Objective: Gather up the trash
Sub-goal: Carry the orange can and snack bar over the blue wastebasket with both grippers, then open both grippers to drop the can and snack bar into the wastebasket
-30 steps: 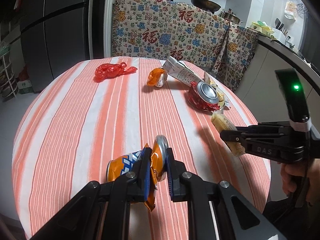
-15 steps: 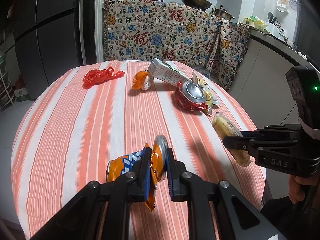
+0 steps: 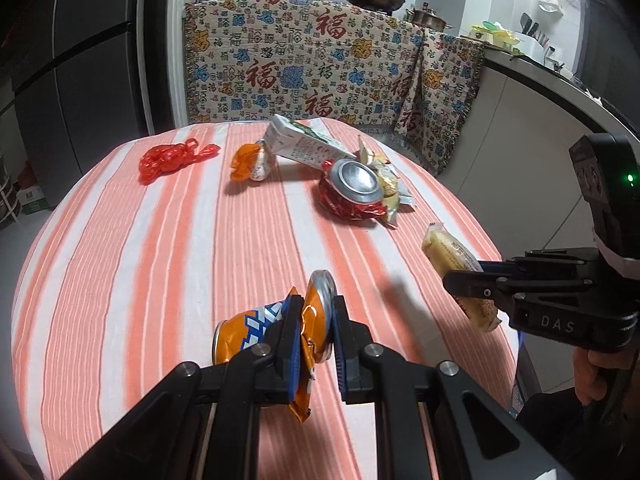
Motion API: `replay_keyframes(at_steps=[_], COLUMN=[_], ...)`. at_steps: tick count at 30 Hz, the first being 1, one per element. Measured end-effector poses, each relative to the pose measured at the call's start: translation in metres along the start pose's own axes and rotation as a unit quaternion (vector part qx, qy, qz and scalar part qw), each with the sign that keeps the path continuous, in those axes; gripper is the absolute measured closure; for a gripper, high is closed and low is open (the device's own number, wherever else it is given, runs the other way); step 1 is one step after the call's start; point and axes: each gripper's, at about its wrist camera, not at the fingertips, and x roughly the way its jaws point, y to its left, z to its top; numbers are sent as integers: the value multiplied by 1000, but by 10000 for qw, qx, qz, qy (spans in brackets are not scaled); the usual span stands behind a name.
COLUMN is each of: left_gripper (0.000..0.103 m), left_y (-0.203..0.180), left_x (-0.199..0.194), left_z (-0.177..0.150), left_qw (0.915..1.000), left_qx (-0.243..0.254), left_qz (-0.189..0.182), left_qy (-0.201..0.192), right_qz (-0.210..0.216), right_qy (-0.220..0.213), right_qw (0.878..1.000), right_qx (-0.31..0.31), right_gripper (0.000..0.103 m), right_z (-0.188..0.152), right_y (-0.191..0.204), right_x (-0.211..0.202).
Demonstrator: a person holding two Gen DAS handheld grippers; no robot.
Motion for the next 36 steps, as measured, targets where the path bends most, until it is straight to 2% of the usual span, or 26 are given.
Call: replay_keyframes(at_steps=[7, 14, 21, 27, 32, 36], left_gripper=[89, 89, 89, 89, 89, 89], left_y=[-32, -91, -172, -242, -278, -300], left_x=[13, 23, 40, 74, 107, 136], left_z=[3, 16, 34, 44, 46, 41], left_qw=[9991, 9944, 9822, 9664, 9589, 9566], left_qx=[165, 491, 921, 1198, 1221, 1146], left_qz=[-350, -924, -1620, -2205, -2426, -2479], left_qy=[146, 170, 246, 563, 824, 1016], right_qz=[-204, -600, -1083, -1481, -1525, -1529], right_qy=[-117, -280, -432, -268, -266, -223], right_qw=[9990, 9938, 9811, 9703, 9594, 9579], right_qx=[382, 897, 1544, 1895, 2359, 2421], right_gripper=[87, 87, 87, 87, 87, 87], right_z=[-13, -35, -65, -87, -114, -119], right_y=[-43, -111, -187, -247, -289, -304], right_x=[-22, -58, -91, -92, -87, -86])
